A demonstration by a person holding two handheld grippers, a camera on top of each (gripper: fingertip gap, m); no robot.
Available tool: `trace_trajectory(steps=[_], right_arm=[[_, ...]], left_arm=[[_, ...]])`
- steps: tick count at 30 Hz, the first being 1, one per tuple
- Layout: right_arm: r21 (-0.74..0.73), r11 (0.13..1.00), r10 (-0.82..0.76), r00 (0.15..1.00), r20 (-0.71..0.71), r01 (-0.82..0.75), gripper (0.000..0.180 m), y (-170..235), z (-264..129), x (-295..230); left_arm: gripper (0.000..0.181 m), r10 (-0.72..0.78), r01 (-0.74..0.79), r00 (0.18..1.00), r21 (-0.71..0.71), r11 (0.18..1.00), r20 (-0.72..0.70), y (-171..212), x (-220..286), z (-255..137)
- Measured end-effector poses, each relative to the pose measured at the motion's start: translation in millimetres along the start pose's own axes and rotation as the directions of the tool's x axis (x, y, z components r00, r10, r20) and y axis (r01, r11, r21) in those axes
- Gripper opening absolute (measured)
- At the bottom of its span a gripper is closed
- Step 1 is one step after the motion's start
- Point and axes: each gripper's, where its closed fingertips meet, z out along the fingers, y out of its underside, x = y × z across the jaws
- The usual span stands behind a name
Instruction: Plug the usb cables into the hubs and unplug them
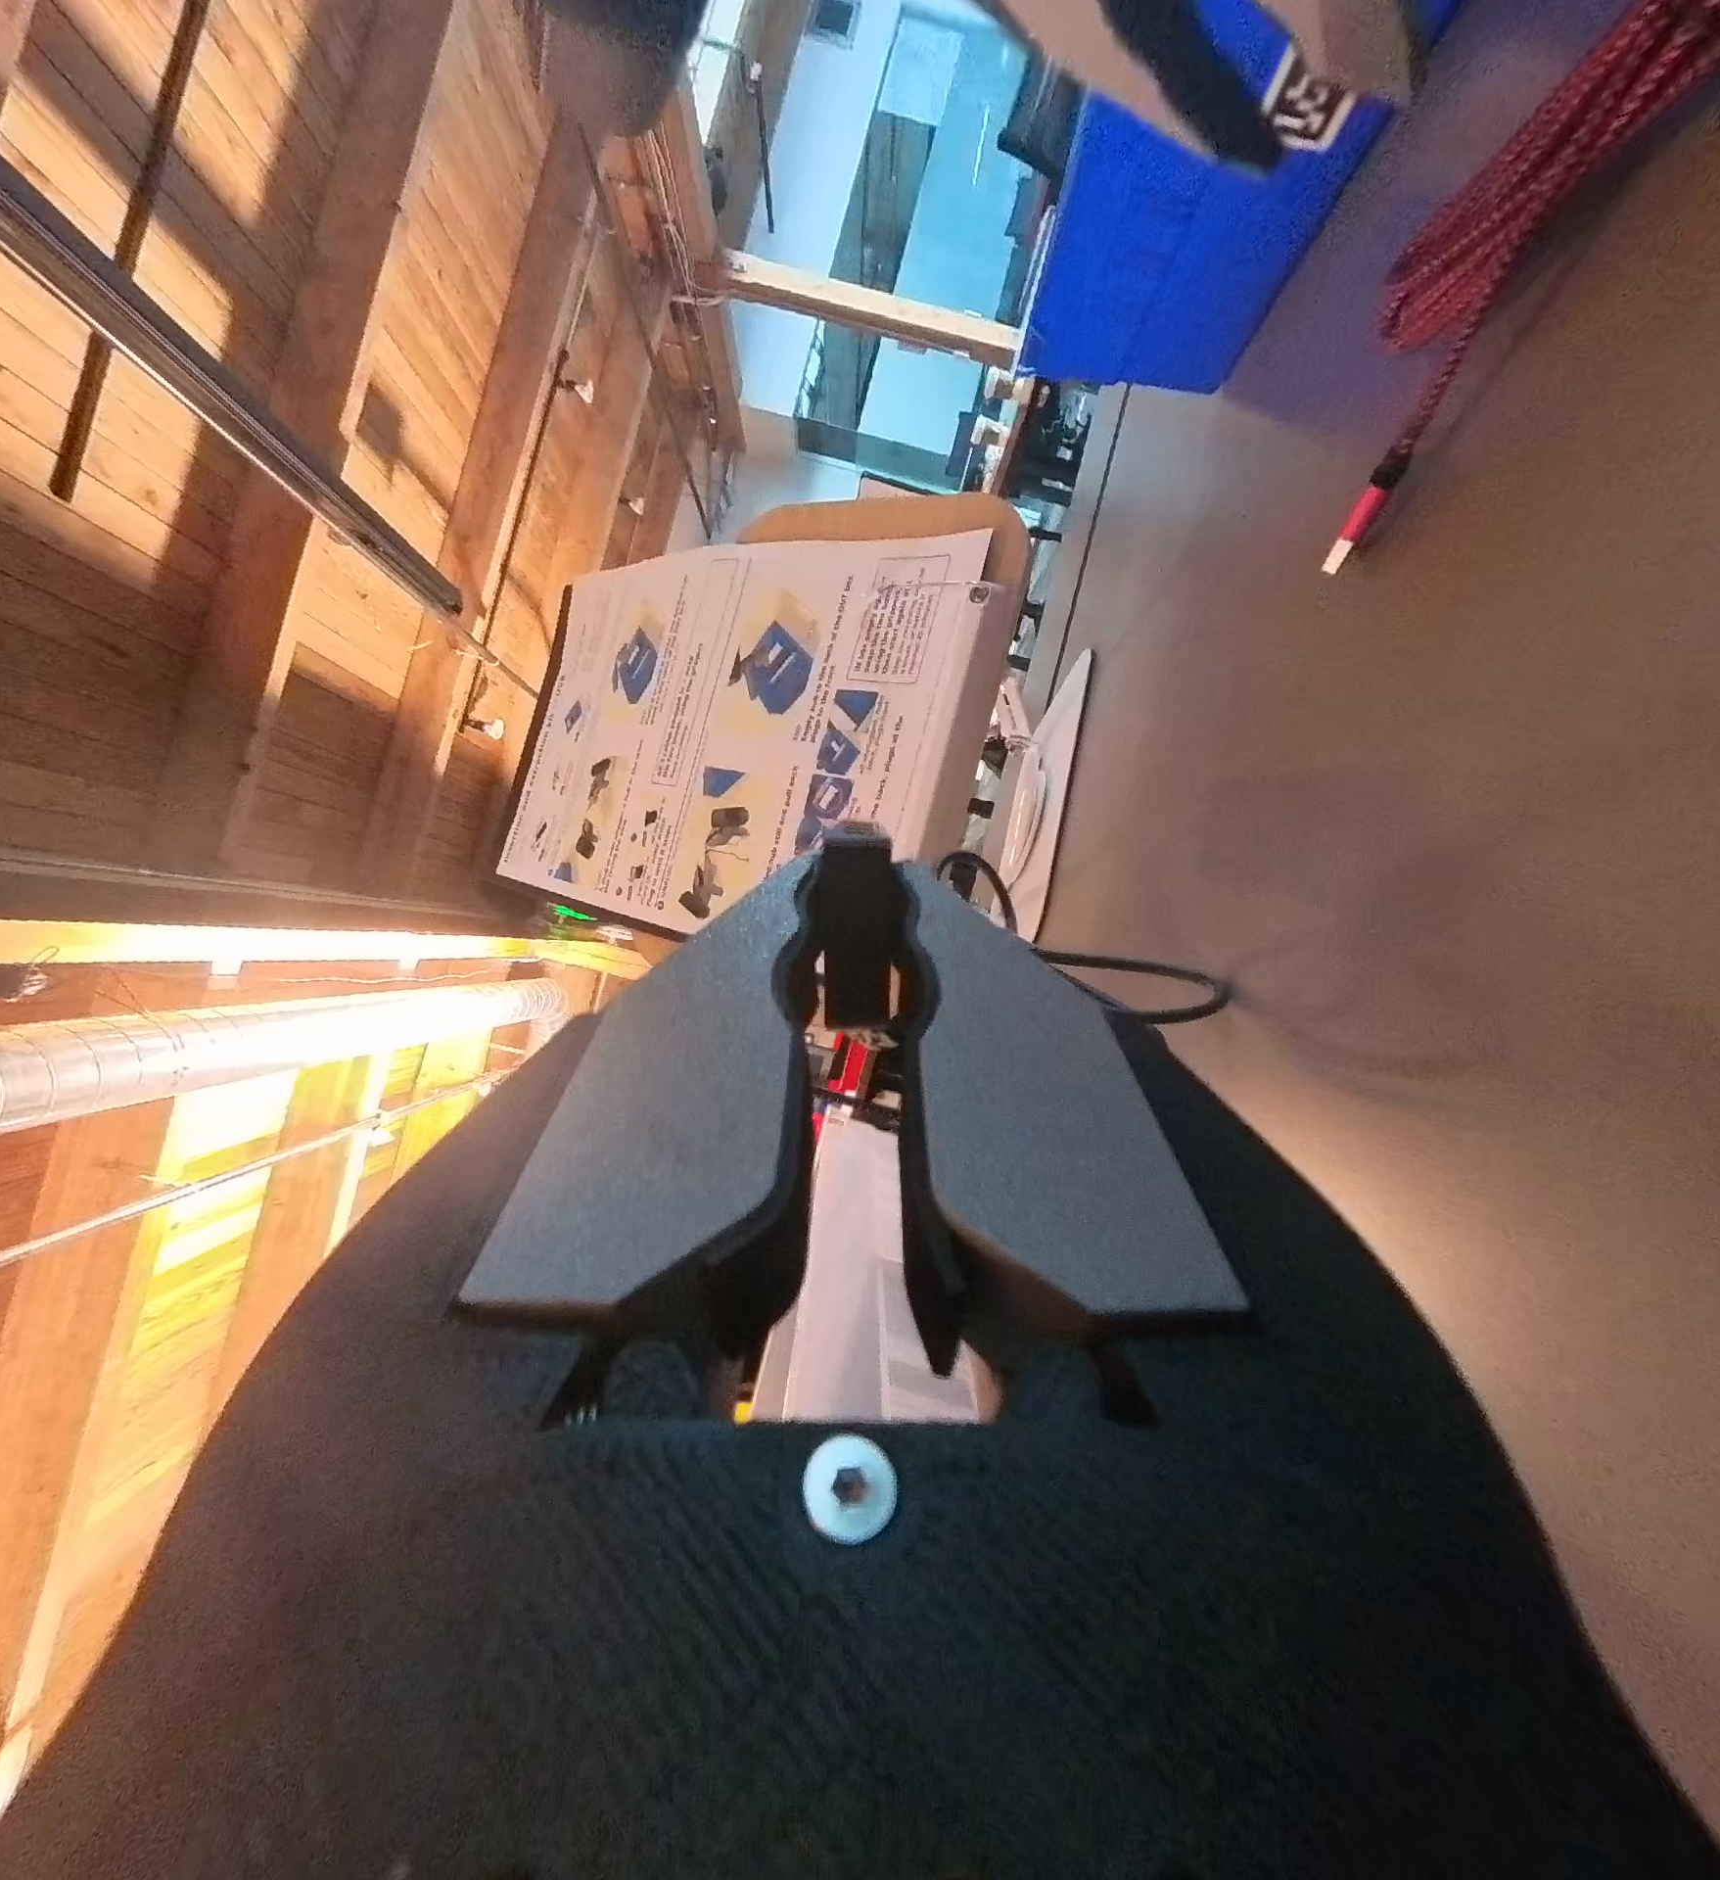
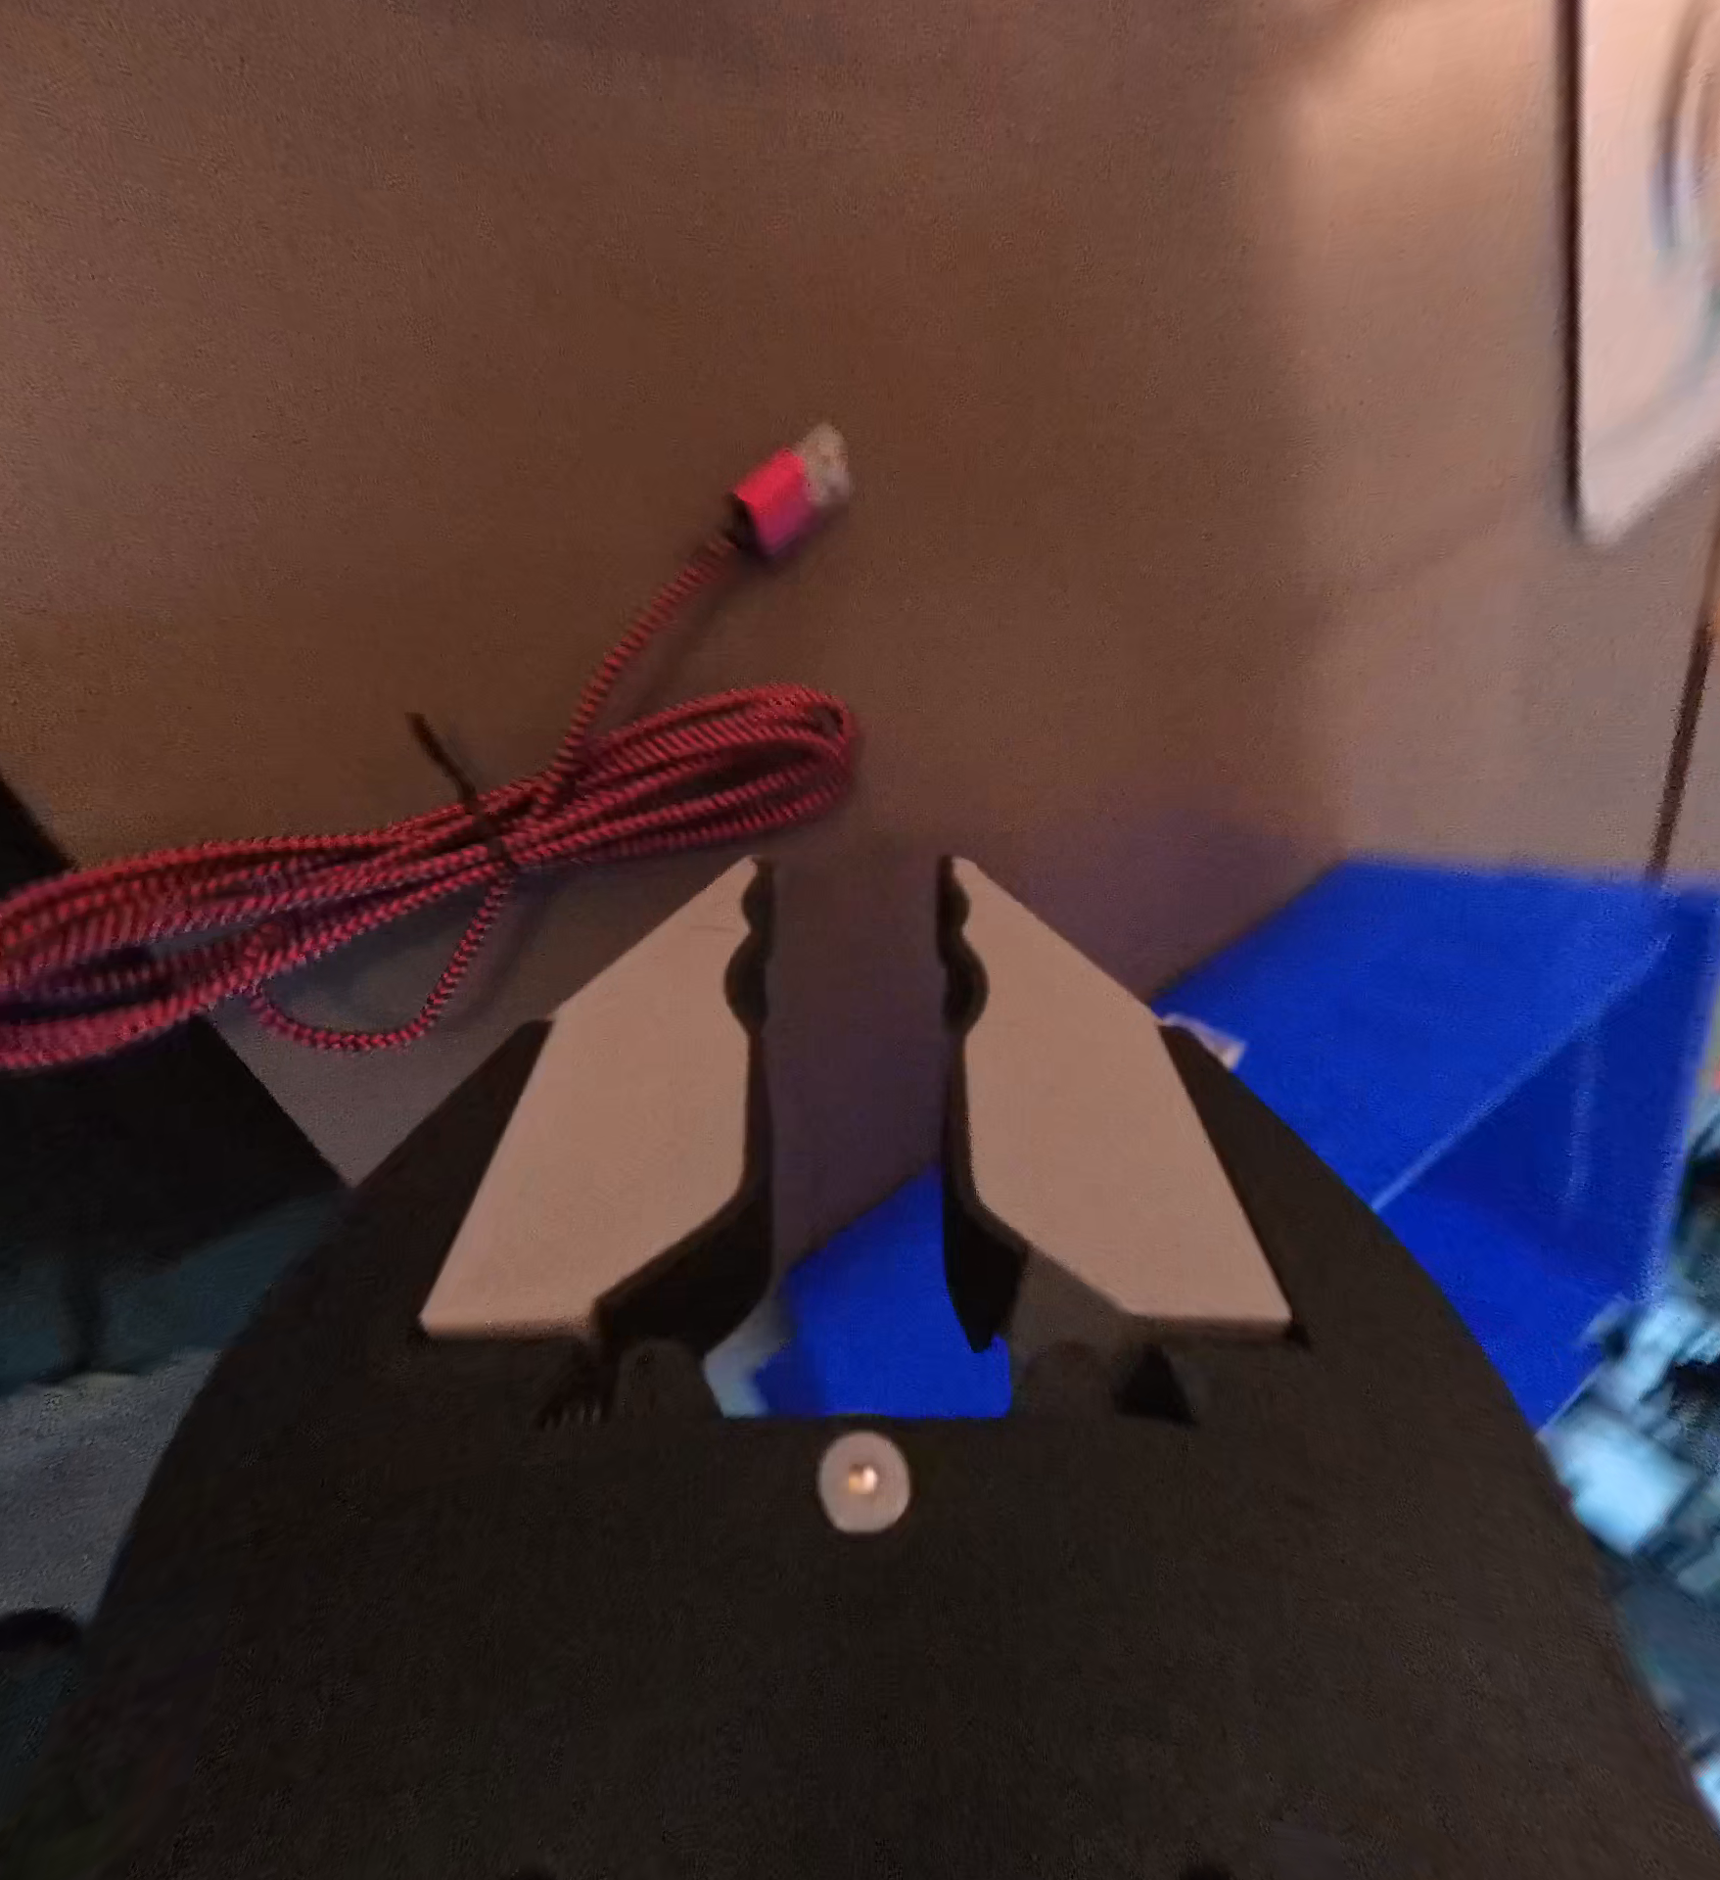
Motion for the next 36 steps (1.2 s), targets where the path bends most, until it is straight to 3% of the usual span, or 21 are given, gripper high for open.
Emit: trace_trajectory(steps=[1, 3, 5, 8, 10, 14, 15, 18, 21, 24, 30, 36], right_arm=[[-0.019, 0.991, 0.13, 0.992, 0.009, -0.13, 0.035, 7.0, -3.1, -2.8], [0.028, 0.929, 0.361, 0.923, 0.134, -0.368, 0.042, 5.6, -12.9, -29.9], [0.136, 0.842, 0.466, 0.831, 0.302, -0.522, 0.048, -12.6, -26.8, -58.7], [0.174, 0.781, 0.552, 0.793, 0.257, -0.6, 0.08, -9.8, -21.9, -65.4], [0.135, 0.793, 0.573, 0.803, 0.167, -0.594, 0.08, 1.3, -9.2, -63.8], [0.025, 0.868, 0.484, 0.856, 0.181, -0.496, 0.033, 7.1, 5.8, -79.4], [0.014, 0.893, 0.441, 0.882, 0.168, -0.45, 0.029, 7.6, 7.0, -77.9], [-0.043, 0.949, 0.314, 0.927, 0.203, -0.312, 0.022, 9.5, 5.5, -72.9], [-0.039, 0.996, 0.081, 0.991, 0.109, -0.077, 0.02, 12.1, 3.3, -39.0], [-0.056, 0.988, -0.134, 0.983, 0.124, 0.142, 0.019, 16.0, 7.8, -26.2], [-0.082, 0.996, -0.025, 0.994, 0.103, 0.033, 0.034, 22.6, 14.3, -6.2], [0.2, 0.969, 0.103, 0.97, 0.218, -0.147, 0.026, -38.7, -3.8, -34.8]], left_arm=[[0.008, 0.002, -0.002, 1.0, -0.004, 1.0, -0.001, 1.0, -0.2, 0.2], [0.008, -0.004, 0.004, 1.0, -0.008, 1.0, 0.0, 2.2, -1.8, -0.4], [0.008, -0.012, 0.012, 1.0, -0.007, 1.0, 0.001, 2.4, -3.7, -0.8], [0.008, -0.018, 0.018, 1.0, -0.006, 1.0, -0.003, 0.3, -3.6, -0.4], [0.007, -0.008, 0.008, 1.0, 0.0, 1.0, -0.009, -3.9, -1.9, 0.1], [0.008, 0.011, -0.01, 1.0, 0.011, 1.0, -0.022, -12.9, -1.2, -1.3], [0.008, 0.008, -0.008, 1.0, 0.011, 1.0, -0.023, -13.8, -1.8, -1.8], [0.008, -0.001, 0.001, 1.0, 0.01, 1.0, -0.024, -13.0, -2.9, -2.8], [0.008, 0.001, -0.001, 1.0, 0.008, 1.0, -0.021, -11.3, -3.8, -3.0], [0.008, -0.004, 0.004, 1.0, 0.012, 1.0, -0.019, -10.3, -3.2, -2.4], [0.008, 0.015, -0.015, 1.0, 0.014, 1.0, 0.001, -6.5, -1.2, -2.1], [0.007, 0.008, -0.008, 1.0, 0.018, 1.0, 0.011, -6.4, 3.0, 1.4]])
